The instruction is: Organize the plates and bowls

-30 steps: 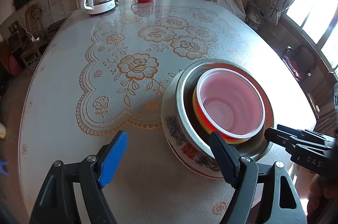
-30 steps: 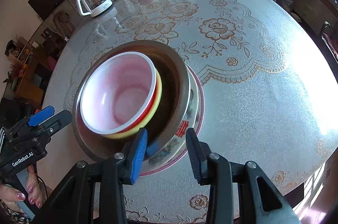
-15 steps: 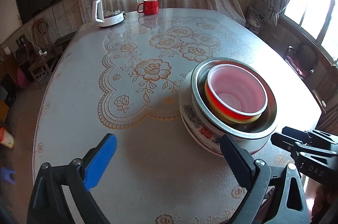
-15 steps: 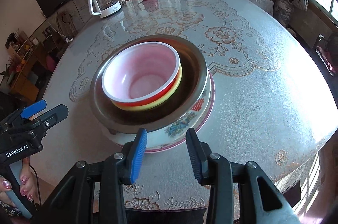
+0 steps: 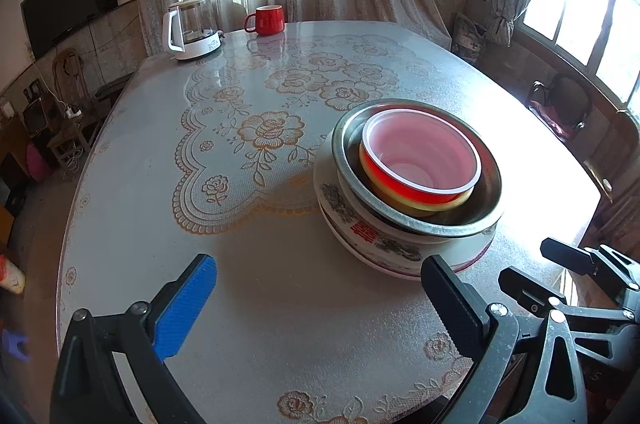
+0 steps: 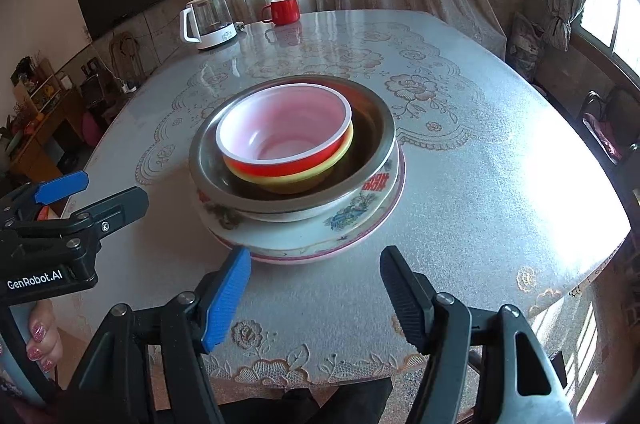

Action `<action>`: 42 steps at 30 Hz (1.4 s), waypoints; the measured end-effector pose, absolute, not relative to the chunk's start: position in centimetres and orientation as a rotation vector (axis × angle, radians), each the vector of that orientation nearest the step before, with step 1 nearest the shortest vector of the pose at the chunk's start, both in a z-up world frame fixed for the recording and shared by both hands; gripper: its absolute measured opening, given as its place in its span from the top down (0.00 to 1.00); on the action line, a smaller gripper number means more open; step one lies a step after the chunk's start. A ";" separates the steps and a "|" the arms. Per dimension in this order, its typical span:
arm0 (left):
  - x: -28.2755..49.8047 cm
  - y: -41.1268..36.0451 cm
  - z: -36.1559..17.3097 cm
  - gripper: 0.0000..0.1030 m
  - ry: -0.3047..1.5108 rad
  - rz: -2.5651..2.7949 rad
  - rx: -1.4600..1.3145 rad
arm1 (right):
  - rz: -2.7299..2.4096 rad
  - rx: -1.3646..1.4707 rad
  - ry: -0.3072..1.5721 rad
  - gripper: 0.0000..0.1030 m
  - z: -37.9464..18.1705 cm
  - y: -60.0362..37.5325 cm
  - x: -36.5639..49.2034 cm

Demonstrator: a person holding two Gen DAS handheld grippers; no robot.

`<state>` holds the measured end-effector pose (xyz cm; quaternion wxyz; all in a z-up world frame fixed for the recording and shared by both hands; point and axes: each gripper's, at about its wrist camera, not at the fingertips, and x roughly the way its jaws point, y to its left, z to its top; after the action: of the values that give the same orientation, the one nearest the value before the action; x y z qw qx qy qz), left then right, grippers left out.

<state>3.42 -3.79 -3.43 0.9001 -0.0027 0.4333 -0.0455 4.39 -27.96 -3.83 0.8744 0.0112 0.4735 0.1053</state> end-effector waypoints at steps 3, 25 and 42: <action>3.2 -3.8 -3.9 0.00 0.920 -0.083 -0.005 | 0.208 0.024 0.992 0.34 -3.9 -28.3 3.7; 2.3 -4.3 -4.0 0.00 0.909 -0.055 0.041 | 0.206 -0.005 0.959 0.32 -3.5 -27.8 2.6; 2.0 -4.4 -3.5 0.00 0.873 -0.052 0.043 | 0.198 -0.003 0.963 0.32 -3.6 -28.0 2.7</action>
<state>2.01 -4.44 -3.46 0.9058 0.0210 0.4225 -0.0250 2.68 -27.96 -3.59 0.8816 -0.0013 0.4623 0.0949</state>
